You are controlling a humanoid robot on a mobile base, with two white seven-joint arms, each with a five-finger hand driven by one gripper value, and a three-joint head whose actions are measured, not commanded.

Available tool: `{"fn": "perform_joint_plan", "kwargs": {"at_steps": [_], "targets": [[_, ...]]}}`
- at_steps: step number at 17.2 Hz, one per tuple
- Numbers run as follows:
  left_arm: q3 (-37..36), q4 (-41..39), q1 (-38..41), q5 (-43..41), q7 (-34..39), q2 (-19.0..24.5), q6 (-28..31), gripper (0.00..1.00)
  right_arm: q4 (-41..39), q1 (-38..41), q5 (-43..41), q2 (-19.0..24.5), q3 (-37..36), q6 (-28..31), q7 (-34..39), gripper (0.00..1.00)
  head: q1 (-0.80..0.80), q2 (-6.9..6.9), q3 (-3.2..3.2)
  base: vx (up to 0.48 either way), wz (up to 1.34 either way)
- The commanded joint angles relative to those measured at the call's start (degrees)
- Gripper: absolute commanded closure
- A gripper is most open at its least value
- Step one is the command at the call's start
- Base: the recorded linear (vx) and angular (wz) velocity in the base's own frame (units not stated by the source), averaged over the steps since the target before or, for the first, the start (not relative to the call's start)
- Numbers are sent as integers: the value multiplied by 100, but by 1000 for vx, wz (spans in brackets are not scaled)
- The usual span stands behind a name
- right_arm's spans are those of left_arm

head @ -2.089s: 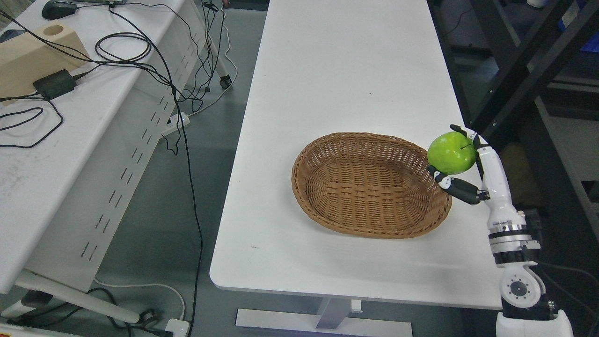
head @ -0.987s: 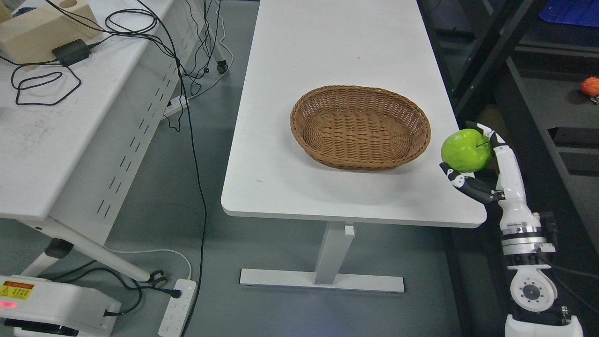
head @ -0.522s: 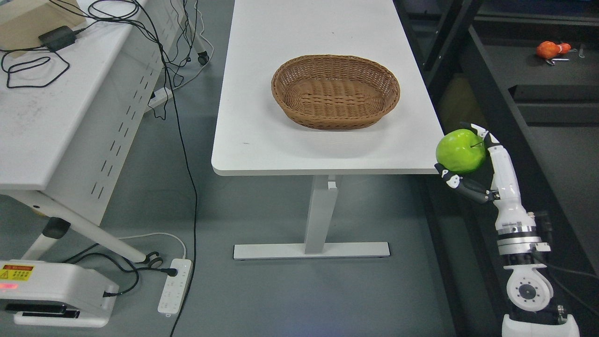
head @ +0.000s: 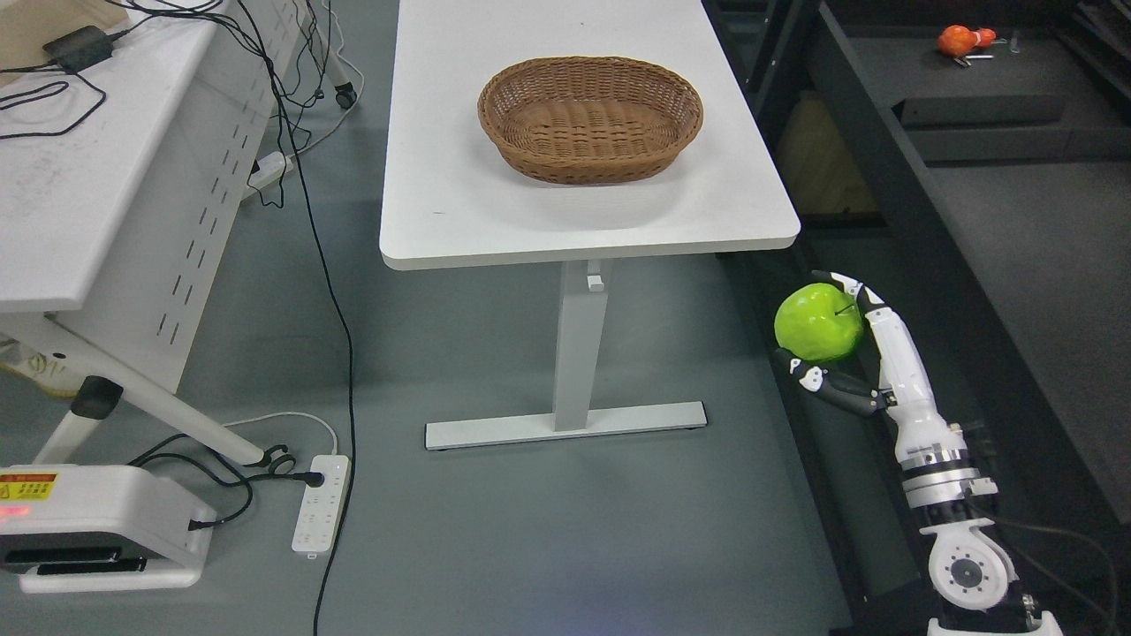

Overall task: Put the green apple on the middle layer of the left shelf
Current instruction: 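Carry the green apple in the right hand while turning toward the shelf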

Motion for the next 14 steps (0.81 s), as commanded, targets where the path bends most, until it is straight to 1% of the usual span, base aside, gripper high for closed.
{"fn": "perform_joint_plan", "kwargs": {"at_steps": [1, 5, 14], "targets": [[0, 0, -124, -1, -3, 100, -4, 0, -11, 66, 2, -20, 185, 4, 5, 99, 0, 0, 0, -224, -255], [0, 0, -124, 8, -3, 100, -4, 0, -11, 66, 2, -20, 132, 4, -4, 99, 0, 0, 0, -208, -393], [0, 0, -124, -1, -3, 100, -4, 0, -11, 57, 2, -11, 123, 4, -4, 99, 0, 0, 0, -180, -633]]}}
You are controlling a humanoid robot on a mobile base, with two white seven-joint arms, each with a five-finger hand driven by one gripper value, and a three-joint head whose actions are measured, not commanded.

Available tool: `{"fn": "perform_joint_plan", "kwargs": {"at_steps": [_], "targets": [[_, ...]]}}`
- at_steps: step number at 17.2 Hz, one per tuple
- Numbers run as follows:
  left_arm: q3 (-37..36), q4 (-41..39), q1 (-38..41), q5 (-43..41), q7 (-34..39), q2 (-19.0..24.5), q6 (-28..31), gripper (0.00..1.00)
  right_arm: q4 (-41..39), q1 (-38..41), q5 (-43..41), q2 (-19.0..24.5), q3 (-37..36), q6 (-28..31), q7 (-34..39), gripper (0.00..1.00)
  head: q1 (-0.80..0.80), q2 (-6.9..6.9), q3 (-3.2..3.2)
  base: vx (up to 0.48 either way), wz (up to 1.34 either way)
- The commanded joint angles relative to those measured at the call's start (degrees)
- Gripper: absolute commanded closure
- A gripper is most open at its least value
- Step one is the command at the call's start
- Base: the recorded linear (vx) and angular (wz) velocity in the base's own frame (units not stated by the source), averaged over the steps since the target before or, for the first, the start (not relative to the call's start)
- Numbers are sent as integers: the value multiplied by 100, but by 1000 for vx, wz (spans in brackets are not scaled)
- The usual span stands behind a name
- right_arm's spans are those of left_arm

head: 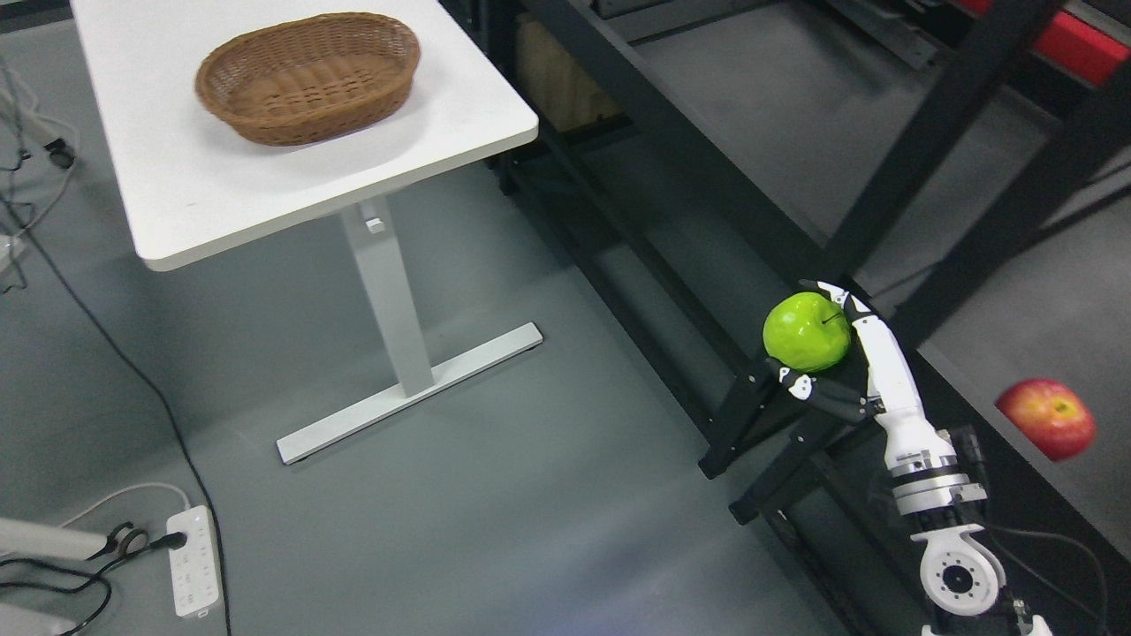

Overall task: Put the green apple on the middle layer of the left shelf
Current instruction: 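Carry the green apple in the right hand while turning toward the shelf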

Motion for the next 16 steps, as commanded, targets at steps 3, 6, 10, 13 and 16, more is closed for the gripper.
{"fn": "perform_joint_plan", "kwargs": {"at_steps": [3, 6, 10, 13, 16], "targets": [[0, 0, -123, -1, -3, 100, -4, 0, 5, -22, 0, -19, 21, 5, -4, 99, 0, 0, 0, -148, -827], [0, 0, -123, -1, -3, 100, -4, 0, 5, -57, 0, -27, 21, 22, -3, 99, 0, 0, 0, -120, -858], [0, 0, -123, -1, -3, 100, -4, 0, 14, -84, 9, -36, 21, 49, -12, 99, 0, 0, 0, -88, -857], [0, 0, -123, -1, -3, 100, -4, 0, 23, -84, 9, -36, 21, 49, -12, 99, 0, 0, 0, -40, -778], [0, 0, -123, -1, -3, 100, -4, 0, 23, -75, 9, -45, 21, 49, -12, 99, 0, 0, 0, 26, -727]]}}
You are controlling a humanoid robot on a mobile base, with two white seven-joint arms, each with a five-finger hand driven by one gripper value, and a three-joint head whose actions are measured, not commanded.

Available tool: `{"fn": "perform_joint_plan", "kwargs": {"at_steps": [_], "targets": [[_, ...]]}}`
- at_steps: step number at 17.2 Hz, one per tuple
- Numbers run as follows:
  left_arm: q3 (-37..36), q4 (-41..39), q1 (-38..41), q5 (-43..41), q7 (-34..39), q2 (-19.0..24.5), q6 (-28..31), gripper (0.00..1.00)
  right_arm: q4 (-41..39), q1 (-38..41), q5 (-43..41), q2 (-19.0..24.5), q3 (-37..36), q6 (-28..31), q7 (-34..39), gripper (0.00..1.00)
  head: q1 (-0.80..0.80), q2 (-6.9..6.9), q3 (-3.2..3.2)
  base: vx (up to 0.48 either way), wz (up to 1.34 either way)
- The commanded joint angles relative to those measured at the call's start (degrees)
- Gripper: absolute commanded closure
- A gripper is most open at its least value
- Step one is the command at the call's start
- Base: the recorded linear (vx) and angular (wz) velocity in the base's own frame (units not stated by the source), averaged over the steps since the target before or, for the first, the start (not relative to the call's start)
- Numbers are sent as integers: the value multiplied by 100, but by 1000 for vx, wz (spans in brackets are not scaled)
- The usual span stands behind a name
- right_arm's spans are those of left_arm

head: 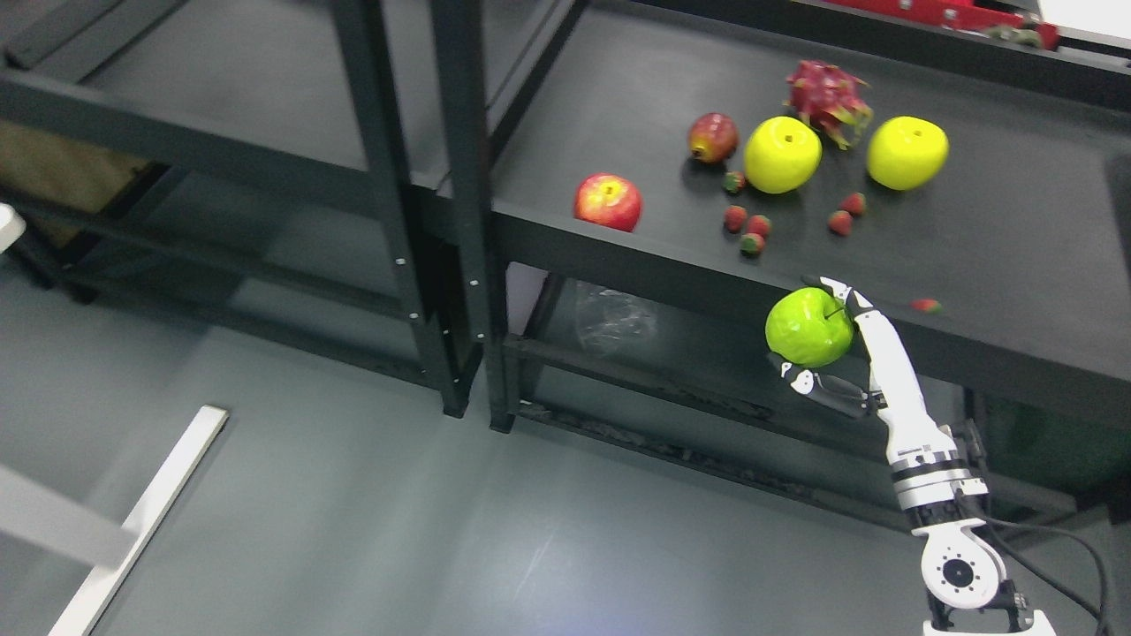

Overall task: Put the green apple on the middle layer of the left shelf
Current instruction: 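Lower the green apple onto the shelf layer near the other fruits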

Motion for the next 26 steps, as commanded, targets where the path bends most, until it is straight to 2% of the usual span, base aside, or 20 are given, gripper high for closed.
{"fn": "perform_joint_plan", "kwargs": {"at_steps": [1, 11, 22, 25, 26], "targets": [[0, 0, -123, -1, -3, 100, -4, 0, 13, -11, 3, -12, 4, 20, -3, 99, 0, 0, 0, 57, -659], [0, 0, -123, -1, -3, 100, -4, 0, 22, -20, 3, -3, 21, 20, -3, 99, 0, -2, 0, 192, -438], [0, 0, -123, 8, -3, 100, -4, 0, 22, -20, 12, 6, 48, 37, -3, 98, 0, -2, 0, 237, 39], [0, 0, -123, 8, -3, 100, -4, 0, 22, -29, 3, 23, 39, 37, -3, 96, 0, -2, 0, 126, 43], [0, 0, -123, -1, -3, 100, -4, 0, 31, -29, 3, 41, 47, 72, 15, 91, 0, -2, 0, 88, 34]]}}
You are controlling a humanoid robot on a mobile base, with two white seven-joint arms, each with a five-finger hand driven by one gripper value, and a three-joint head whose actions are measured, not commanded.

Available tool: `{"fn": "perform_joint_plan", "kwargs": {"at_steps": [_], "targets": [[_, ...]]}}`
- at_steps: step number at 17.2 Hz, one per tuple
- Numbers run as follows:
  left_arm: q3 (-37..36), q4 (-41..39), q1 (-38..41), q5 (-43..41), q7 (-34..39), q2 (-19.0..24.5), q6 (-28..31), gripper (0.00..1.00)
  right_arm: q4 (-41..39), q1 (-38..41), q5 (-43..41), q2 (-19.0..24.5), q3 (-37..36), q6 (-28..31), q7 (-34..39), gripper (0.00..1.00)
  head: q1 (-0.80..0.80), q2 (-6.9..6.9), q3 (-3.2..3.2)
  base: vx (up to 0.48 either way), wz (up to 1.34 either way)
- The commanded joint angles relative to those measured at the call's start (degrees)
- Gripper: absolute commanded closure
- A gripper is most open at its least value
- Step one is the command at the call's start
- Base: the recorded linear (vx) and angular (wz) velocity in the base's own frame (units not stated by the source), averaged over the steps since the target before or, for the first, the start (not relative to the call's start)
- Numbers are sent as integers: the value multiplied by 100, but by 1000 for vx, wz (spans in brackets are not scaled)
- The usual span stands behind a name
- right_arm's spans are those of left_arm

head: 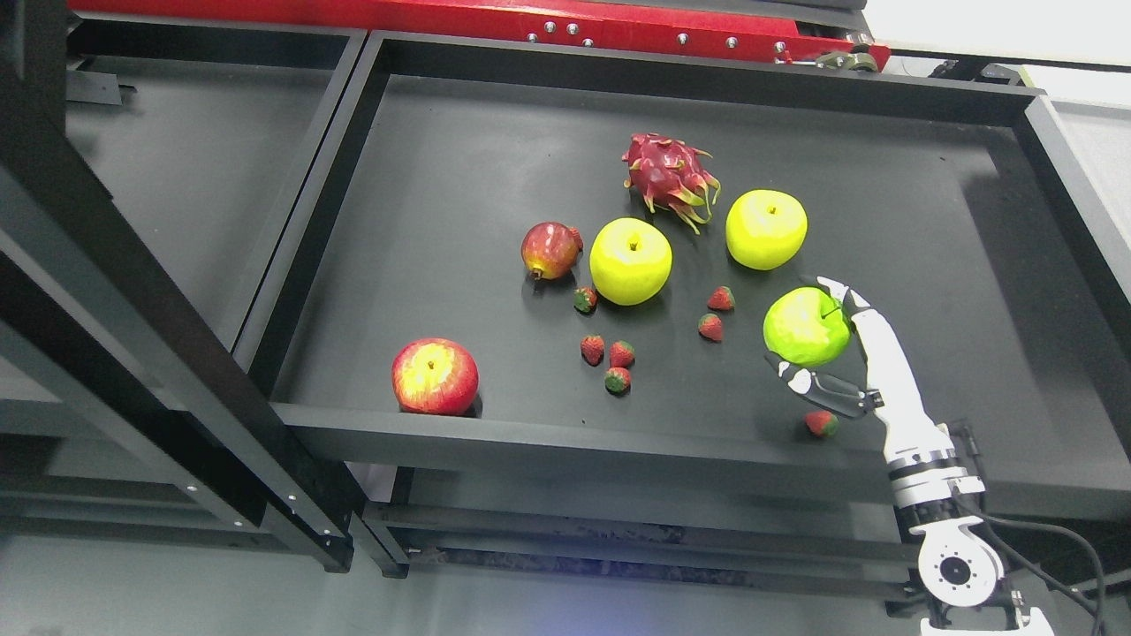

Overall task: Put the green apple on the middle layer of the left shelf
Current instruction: 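Lower the green apple onto the shelf layer near the other fruits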

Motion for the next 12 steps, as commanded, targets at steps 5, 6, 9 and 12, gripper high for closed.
{"fn": "perform_joint_plan", "kwargs": {"at_steps": [5, 6, 9, 12], "targets": [[0, 0, -123, -2, -3, 100, -4, 0, 46, -83, -38, 245, 20, 901, 16, 0, 0, 0, 0, 44, 9], [0, 0, -123, -2, -3, 100, -4, 0, 46, -92, -38, 254, 29, 910, 16, 0, 0, -1, 0, 21, 0], [0, 0, -123, -2, -3, 100, -4, 0, 46, -110, -46, 323, 12, 910, -19, 0, 0, 0, 0, 0, 0], [0, 0, -123, -2, -3, 100, -4, 0, 55, -110, -55, 464, 3, 901, -11, 0, 0, 0, 0, -8, -2]]}}
